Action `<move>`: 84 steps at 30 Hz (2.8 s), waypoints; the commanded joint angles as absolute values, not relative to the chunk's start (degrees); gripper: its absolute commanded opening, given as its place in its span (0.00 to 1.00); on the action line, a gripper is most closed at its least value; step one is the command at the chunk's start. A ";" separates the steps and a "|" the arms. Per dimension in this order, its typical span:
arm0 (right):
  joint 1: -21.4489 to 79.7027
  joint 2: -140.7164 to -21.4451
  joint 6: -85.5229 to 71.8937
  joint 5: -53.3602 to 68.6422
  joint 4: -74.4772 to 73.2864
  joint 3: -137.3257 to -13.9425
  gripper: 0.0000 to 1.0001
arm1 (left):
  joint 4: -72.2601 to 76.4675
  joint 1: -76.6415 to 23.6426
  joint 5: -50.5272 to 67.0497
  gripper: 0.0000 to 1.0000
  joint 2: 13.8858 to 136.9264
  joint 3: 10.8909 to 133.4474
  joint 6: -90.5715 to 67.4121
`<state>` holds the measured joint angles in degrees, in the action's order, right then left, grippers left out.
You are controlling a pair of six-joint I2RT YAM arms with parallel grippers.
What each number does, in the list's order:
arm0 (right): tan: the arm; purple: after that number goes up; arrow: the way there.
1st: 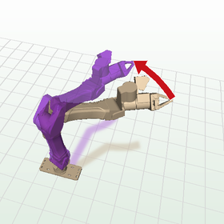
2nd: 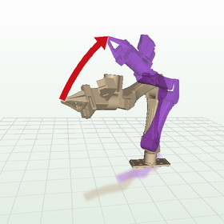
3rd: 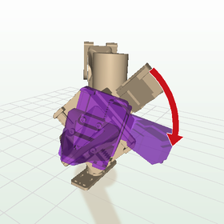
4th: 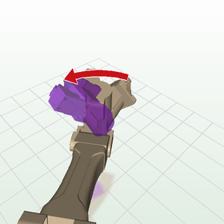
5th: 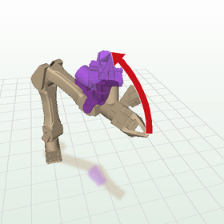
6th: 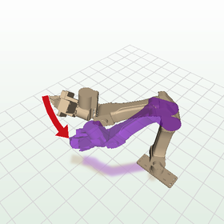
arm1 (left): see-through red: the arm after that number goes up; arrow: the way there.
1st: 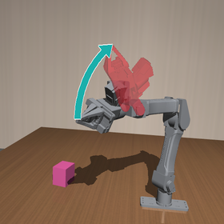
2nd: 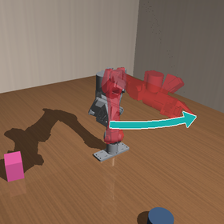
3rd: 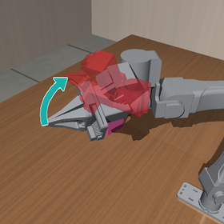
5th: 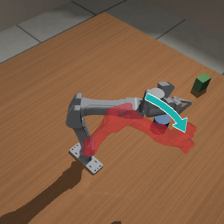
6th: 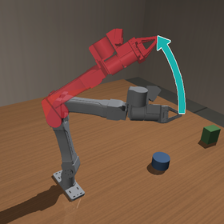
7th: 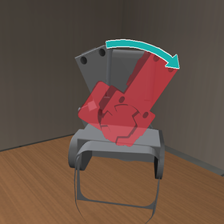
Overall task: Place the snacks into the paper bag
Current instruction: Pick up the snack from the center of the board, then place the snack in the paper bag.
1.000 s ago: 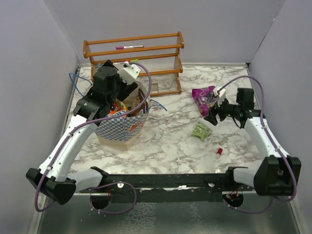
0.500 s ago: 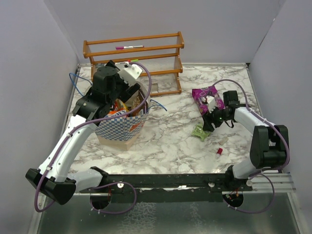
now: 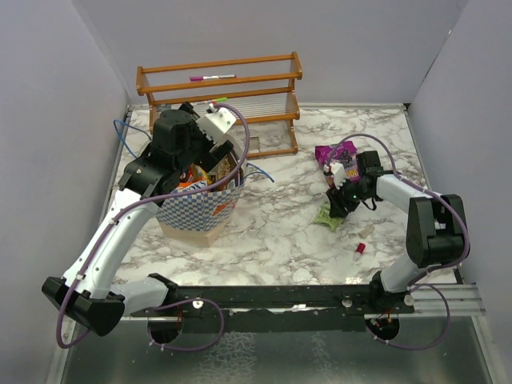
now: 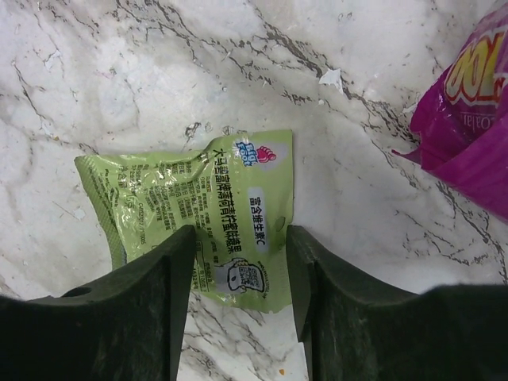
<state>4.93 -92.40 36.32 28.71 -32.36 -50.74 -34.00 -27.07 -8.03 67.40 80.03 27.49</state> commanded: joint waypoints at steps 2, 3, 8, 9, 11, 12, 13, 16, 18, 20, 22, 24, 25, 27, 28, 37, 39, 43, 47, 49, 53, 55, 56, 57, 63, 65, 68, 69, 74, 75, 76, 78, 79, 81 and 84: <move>5.36 -94.16 37.62 25.40 -31.48 -50.06 0.41 | -34.19 -27.15 -1.98 0.99 66.25 81.67 26.40; 5.36 -94.05 37.62 25.48 -31.65 -50.16 0.38 | -34.80 -27.18 -1.25 0.99 66.39 82.05 26.37; 5.35 -93.59 37.88 26.78 -32.95 -50.88 0.23 | -34.52 -27.60 0.56 0.99 66.83 83.23 25.76; 5.36 -93.40 37.88 26.88 -33.40 -51.32 0.19 | -34.96 -27.60 1.17 0.99 67.01 83.80 25.57; 5.36 -92.77 38.03 27.26 -33.93 -51.94 0.13 | -34.89 -27.81 1.86 0.99 67.35 84.80 25.37; 5.36 -92.53 38.05 27.43 -34.20 -52.34 0.10 | -34.64 -28.00 2.12 0.99 67.45 85.08 25.13; 5.36 -92.28 38.01 27.64 -34.56 -52.78 0.08 | -34.40 -28.11 2.56 0.99 67.55 85.45 24.83; 5.36 -91.00 37.99 28.40 -36.06 -54.51 0.02 | -34.99 -28.30 5.04 0.99 68.34 87.40 23.69; 5.36 -89.87 38.06 28.97 -37.01 -55.71 0.01 | -34.15 -28.45 7.22 0.99 68.67 87.90 22.82; 5.36 -88.75 38.06 30.06 -38.63 -57.42 0.01 | -33.91 -28.56 9.80 0.99 69.16 88.85 21.06; 5.34 -87.33 38.37 31.76 -40.34 -59.43 0.01 | -33.69 -28.67 12.74 0.99 69.97 89.90 19.86; 5.36 -85.32 38.73 33.71 -41.89 -61.06 0.01 | -32.49 -28.96 15.51 0.97 70.57 90.49 18.02; 5.36 -84.43 38.82 34.58 -42.69 -61.94 0.01 | -32.20 -29.02 17.20 0.97 70.88 91.03 17.13; 5.36 -82.47 39.12 37.06 -44.30 -63.60 0.01 | -32.16 -29.29 20.91 0.95 71.82 92.49 15.66; 5.36 -81.63 39.35 38.48 -45.07 -64.46 0.01 | -31.76 -29.49 22.68 0.94 72.29 92.95 14.83; 6.94 -74.09 37.93 51.88 -49.04 -72.27 0.01 | -25.57 -31.64 37.22 0.88 75.97 94.62 4.61; 7.42 -72.36 36.78 55.43 -48.74 -73.29 0.01 | -24.03 -32.49 39.68 0.87 76.88 94.53 2.55; 8.46 -69.36 33.20 60.80 -46.07 -74.55 0.01 | -20.97 -35.32 40.45 0.85 78.50 93.45 -0.11; 9.24 -67.53 31.09 64.97 -44.34 -75.40 0.01 | -19.19 -37.81 41.03 0.80 80.52 93.20 -1.22; 9.63 -66.82 30.85 66.60 -44.17 -75.78 0.01 | -18.29 -38.70 41.74 0.77 81.47 93.04 -2.08; 9.91 -64.93 30.12 68.83 -42.94 -75.60 0.01 | -16.41 -40.32 43.45 0.74 83.27 92.21 -4.20; 9.93 -63.93 29.68 69.42 -42.27 -75.32 0.01 | -14.77 -41.01 45.24 0.73 83.78 91.21 -5.81; 9.93 -63.63 29.51 69.66 -42.01 -75.22 0.01 | -14.09 -41.38 45.81 0.72 84.06 90.84 -6.33; 9.93 -63.35 29.37 70.06 -41.85 -75.10 0.01 | -13.57 -41.74 45.99 0.72 84.30 90.53 -6.78; 9.93 -62.26 28.75 71.71 -40.95 -73.81 0.01 | -11.72 -42.99 47.06 0.62 85.50 89.12 -8.56; 9.93 -61.78 28.56 71.68 -40.57 -73.29 0.01 | -11.01 -43.27 47.91 0.57 85.78 88.74 -9.47; 9.93 -61.45 28.42 71.51 -40.03 -72.49 0.01 | -9.40 -43.65 49.22 0.50 85.69 87.59 -9.80; 9.93 -61.38 28.33 71.43 -39.87 -72.22 0.01 | -8.95 -43.81 49.49 0.46 85.64 87.28 -9.86; 9.93 -61.40 28.39 70.90 -39.40 -71.07 0.01 | -7.34 -44.00 50.67 0.31 85.04 85.92 -9.88; 9.87 -61.36 28.41 70.85 -39.26 -70.84 0.01 | -7.30 -44.03 50.70 0.28 85.00 85.83 -9.75; 9.92 -61.35 28.28 70.81 -39.03 -70.61 0.01 | -7.25 -44.01 50.63 0.24 84.94 85.68 -9.65; 9.93 -61.20 27.72 70.69 -38.31 -70.22 0.01 | -7.13 -43.96 50.76 0.16 84.51 85.29 -9.26; 9.93 -61.01 27.14 70.14 -37.73 -70.10 0.01 | -7.31 -44.02 50.86 0.11 84.33 85.30 -8.54; 9.93 -60.60 26.13 69.08 -36.71 -69.44 0.03 | -7.83 -44.03 50.61 0.00 84.26 85.37 -7.70; 9.93 -59.84 24.74 67.13 -35.45 -68.63 0.12 | -8.55 -44.01 49.81 0.00 83.26 85.37 -6.31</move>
<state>9.43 -61.76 27.29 69.30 -39.27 -69.84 -9.52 -43.62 48.51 85.84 85.36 -8.84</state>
